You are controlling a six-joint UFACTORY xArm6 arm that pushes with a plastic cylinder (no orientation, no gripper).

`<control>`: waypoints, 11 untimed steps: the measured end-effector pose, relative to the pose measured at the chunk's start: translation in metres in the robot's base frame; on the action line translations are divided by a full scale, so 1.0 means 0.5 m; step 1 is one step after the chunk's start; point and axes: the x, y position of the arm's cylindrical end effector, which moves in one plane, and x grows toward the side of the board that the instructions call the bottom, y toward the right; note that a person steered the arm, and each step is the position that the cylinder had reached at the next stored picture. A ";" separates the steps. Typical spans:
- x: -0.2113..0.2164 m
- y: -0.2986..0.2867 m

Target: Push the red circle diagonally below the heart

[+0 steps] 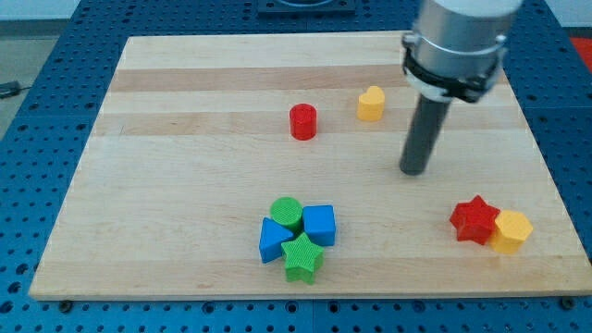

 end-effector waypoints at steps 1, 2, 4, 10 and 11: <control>-0.076 -0.073; -0.135 -0.133; -0.169 -0.263; -0.069 -0.321; -0.044 -0.265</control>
